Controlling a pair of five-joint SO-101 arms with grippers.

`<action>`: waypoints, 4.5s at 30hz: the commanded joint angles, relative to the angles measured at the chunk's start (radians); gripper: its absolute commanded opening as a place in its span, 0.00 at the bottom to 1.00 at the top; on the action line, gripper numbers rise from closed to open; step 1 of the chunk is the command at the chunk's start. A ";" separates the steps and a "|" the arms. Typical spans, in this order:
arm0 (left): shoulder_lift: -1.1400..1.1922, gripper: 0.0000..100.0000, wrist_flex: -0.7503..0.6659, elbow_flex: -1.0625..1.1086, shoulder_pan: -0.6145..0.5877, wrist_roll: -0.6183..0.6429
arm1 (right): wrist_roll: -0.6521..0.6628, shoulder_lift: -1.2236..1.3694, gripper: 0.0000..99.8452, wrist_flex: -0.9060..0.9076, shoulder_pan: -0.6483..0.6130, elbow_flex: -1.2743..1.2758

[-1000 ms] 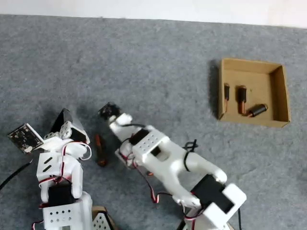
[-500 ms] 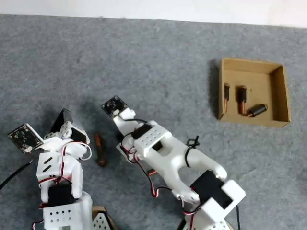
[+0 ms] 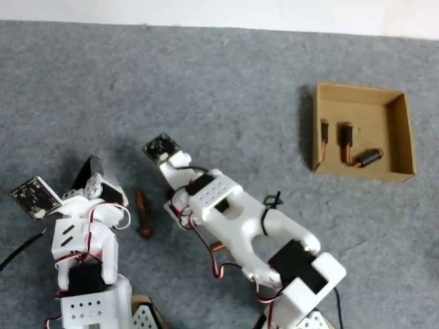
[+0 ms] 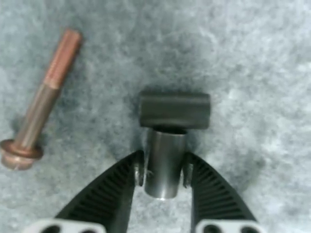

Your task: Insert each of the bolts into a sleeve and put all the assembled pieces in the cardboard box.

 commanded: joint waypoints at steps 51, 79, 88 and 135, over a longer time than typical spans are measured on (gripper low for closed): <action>0.697 0.15 0.439 -0.378 0.234 -0.212 | 0.011 -1.096 0.01 -0.303 0.269 0.789; 1.478 0.00 0.298 -0.621 0.265 -0.218 | 0.011 -1.096 0.01 -0.305 0.340 0.823; 1.323 0.00 0.316 -0.653 0.163 -0.399 | 0.011 -1.098 0.01 -0.305 0.340 0.843; 1.831 0.14 0.692 -1.193 0.077 -1.596 | 0.101 -1.102 0.01 -0.346 0.423 0.877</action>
